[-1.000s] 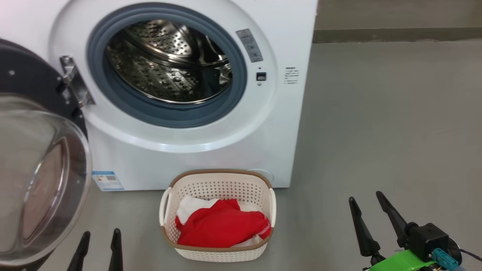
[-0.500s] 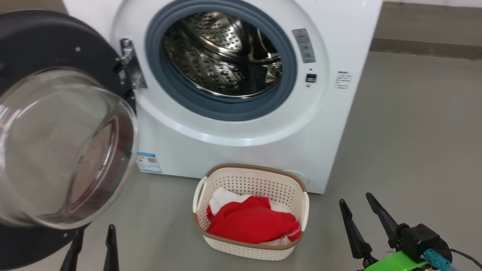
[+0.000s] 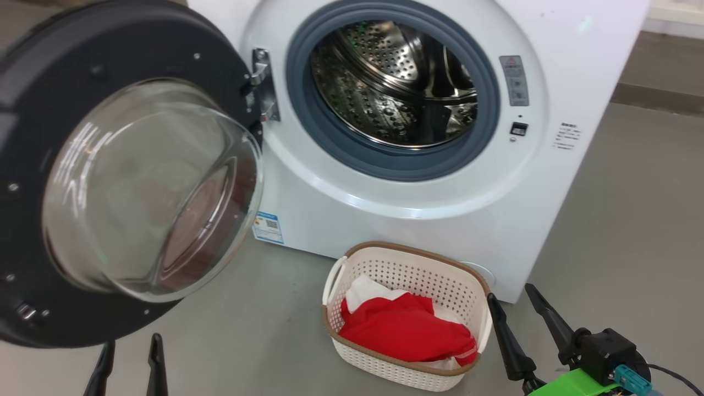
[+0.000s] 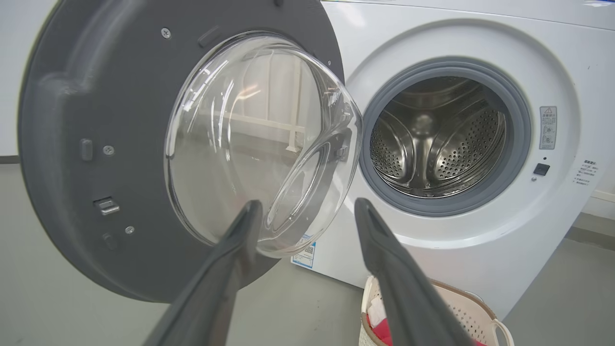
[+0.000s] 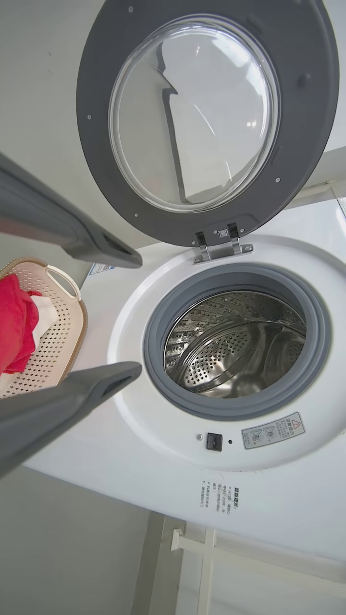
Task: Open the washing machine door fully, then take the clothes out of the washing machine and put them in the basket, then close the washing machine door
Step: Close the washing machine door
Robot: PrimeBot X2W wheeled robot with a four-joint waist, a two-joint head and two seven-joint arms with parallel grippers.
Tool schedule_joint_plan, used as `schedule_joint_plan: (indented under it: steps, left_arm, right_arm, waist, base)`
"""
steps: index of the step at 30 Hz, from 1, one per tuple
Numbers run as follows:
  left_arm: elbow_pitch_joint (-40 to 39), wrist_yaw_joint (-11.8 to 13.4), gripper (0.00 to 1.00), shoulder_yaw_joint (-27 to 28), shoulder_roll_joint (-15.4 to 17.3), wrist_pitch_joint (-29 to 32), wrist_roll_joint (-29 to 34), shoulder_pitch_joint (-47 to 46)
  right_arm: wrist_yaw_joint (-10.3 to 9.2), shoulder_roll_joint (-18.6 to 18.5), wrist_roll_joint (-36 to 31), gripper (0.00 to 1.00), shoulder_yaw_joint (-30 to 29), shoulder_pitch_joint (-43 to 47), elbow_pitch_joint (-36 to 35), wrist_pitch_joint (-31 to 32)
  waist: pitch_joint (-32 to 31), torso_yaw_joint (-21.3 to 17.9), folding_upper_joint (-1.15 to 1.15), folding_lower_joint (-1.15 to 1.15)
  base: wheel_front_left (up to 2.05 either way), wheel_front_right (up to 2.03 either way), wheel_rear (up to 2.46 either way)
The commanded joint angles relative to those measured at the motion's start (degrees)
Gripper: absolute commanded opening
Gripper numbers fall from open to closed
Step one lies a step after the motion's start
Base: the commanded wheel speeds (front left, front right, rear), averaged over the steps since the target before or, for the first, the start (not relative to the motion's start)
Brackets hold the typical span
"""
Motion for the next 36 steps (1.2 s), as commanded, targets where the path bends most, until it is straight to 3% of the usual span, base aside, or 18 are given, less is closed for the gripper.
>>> schedule_joint_plan:
  steps: [1,11,30,31,33,36]
  left_arm:
    - [-1.8,0.6,1.0,2.0,0.6,-0.5,0.7,-0.9]
    - [-2.1,1.3,1.0,2.8,0.7,-0.5,0.2,-0.3]
    - [-2.8,1.8,1.0,2.9,0.5,-0.5,0.5,0.2]
    - [-2.8,1.8,0.49,2.8,0.5,-0.5,0.7,0.2]
    - [-2.8,1.9,0.0,2.8,0.6,-0.5,0.9,0.0]
    - [-3.1,2.4,0.0,3.3,1.2,-0.5,1.2,-1.3]
  right_arm:
    - [0.36,-0.5,0.2,1.0,1.6,-2.3,-1.6,-0.4]
    - [0.36,-0.5,0.0,1.0,2.1,-2.7,-1.5,-0.4]
    - [0.36,-0.5,-0.4,1.0,2.5,-2.9,-0.9,-0.4]
    - [0.36,-0.5,-0.4,1.0,2.5,-2.9,-0.9,-0.4]
    - [0.36,-0.5,-0.4,1.0,2.4,-2.8,-0.8,-0.4]
    - [0.36,-0.5,-0.4,1.0,2.4,-2.6,-0.8,-0.4]
  waist:
    - [-0.5,1.9,0.0,0.0]
    - [-0.2,4.7,0.0,0.0]
    - [0.3,5.0,0.0,0.0]
    - [0.3,5.0,0.0,0.0]
    - [0.2,5.0,0.0,0.0]
    - [0.2,5.0,0.0,0.0]
  base:
    - [0.0,0.0,0.0]
    - [0.0,0.0,0.0]
    - [0.0,0.0,0.0]
    - [0.0,0.0,0.0]
    - [0.0,0.0,0.0]
    - [0.0,0.0,0.0]
